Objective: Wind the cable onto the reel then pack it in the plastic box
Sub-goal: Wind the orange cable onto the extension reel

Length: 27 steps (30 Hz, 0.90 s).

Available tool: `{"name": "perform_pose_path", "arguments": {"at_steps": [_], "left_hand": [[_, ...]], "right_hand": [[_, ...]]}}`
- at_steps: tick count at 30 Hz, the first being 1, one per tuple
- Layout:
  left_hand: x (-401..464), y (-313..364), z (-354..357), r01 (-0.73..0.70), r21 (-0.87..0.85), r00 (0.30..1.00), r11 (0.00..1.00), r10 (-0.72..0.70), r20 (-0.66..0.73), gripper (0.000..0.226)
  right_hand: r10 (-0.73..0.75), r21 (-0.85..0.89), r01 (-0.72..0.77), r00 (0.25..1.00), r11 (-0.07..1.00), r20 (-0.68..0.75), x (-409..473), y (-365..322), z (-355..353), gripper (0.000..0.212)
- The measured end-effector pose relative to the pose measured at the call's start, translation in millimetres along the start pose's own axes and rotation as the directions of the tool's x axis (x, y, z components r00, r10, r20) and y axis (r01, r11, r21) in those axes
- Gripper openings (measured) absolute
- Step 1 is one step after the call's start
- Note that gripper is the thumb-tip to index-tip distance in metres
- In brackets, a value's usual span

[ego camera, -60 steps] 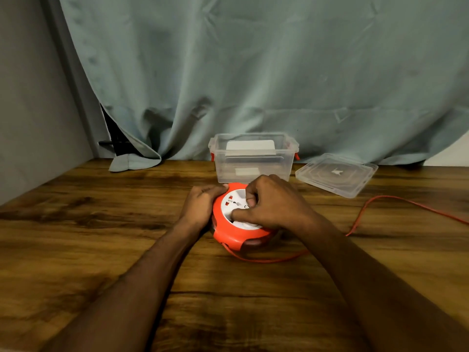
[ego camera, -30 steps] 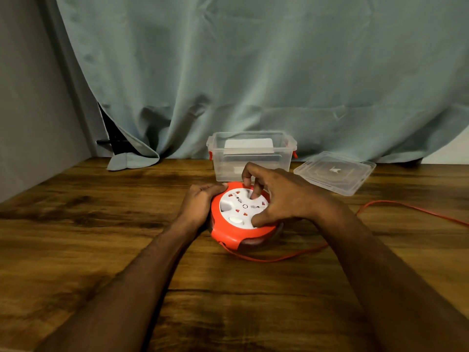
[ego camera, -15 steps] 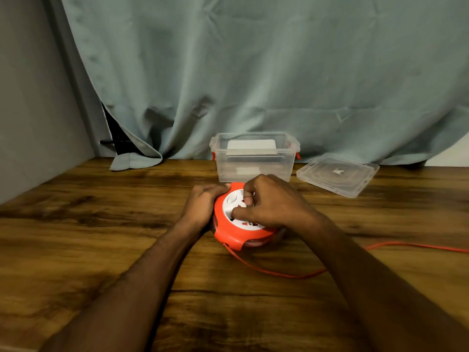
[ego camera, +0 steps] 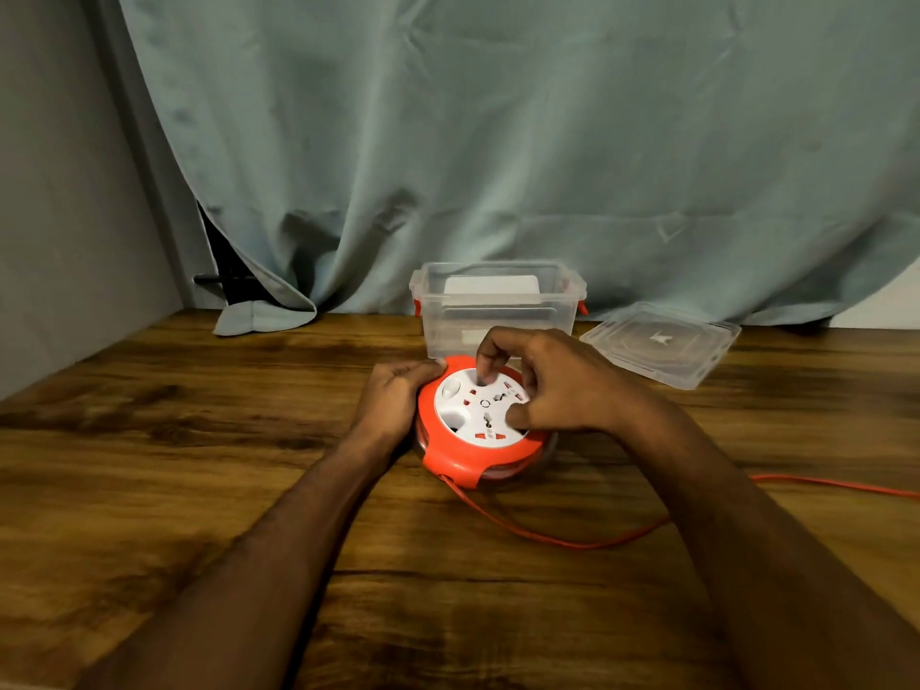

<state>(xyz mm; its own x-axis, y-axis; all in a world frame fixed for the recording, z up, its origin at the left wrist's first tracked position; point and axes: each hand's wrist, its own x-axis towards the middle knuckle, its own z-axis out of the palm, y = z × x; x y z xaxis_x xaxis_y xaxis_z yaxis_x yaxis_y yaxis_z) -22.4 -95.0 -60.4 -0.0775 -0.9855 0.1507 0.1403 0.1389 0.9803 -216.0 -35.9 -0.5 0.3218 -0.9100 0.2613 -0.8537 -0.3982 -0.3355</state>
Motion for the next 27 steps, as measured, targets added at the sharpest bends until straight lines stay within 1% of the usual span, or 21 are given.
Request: {"name": "perform_pose_path", "arguments": {"at_steps": [2, 7, 11, 15, 18, 20, 24, 27], "left_hand": [[-0.5, 0.6, -0.5, 0.005, 0.017, 1.0, 1.0, -0.005, -0.002, 0.023], [-1.4, 1.7, -1.6, 0.013, 0.032, 1.0, 0.999, -0.013, 0.004, 0.028], [-0.9, 2.2, -2.2, 0.015, 0.037, 1.0, 0.999, -0.015, 0.005, 0.028], [1.2, 1.3, -6.1, 0.04, 0.039, 0.998, 0.998, -0.041, 0.041, 0.026], [2.7, 0.5, -7.4, 0.034, 0.047, 0.997, 0.998, -0.037, 0.064, 0.018], [3.4, -0.9, -8.8, 0.031, 0.069, 0.995, 0.997, -0.037, 0.087, 0.019], [2.3, -0.1, -9.3, 0.045, 0.057, 0.993, 0.997, -0.051, 0.107, 0.018], [1.9, 1.5, -6.2, 0.069, 0.007, 0.992, 0.998, -0.07, 0.109, 0.025]], "right_hand": [[-0.015, 0.051, 0.014, 1.0, 0.999, 0.018, 1.5, 1.6, 0.0, 0.055], [-0.001, 0.004, 0.0, 0.998, 1.0, 0.06, 3.1, 4.9, 1.1, 0.076], [0.007, 0.002, -0.007, 0.998, 1.0, 0.063, -0.1, 7.8, -1.1, 0.081], [-0.006, 0.032, 0.004, 0.998, 0.999, 0.059, -3.3, 7.6, -3.0, 0.084], [-0.006, 0.017, 0.005, 0.996, 1.0, 0.085, -3.4, 4.7, -2.9, 0.086], [-0.012, 0.01, 0.011, 0.995, 1.0, 0.094, -3.4, 3.7, -2.1, 0.085], [-0.03, 0.006, 0.03, 0.999, 1.0, 0.043, -3.9, 1.4, -1.4, 0.079], [-0.035, -0.045, 0.036, 0.999, 0.998, 0.016, -4.5, -0.9, 1.6, 0.077]]}}
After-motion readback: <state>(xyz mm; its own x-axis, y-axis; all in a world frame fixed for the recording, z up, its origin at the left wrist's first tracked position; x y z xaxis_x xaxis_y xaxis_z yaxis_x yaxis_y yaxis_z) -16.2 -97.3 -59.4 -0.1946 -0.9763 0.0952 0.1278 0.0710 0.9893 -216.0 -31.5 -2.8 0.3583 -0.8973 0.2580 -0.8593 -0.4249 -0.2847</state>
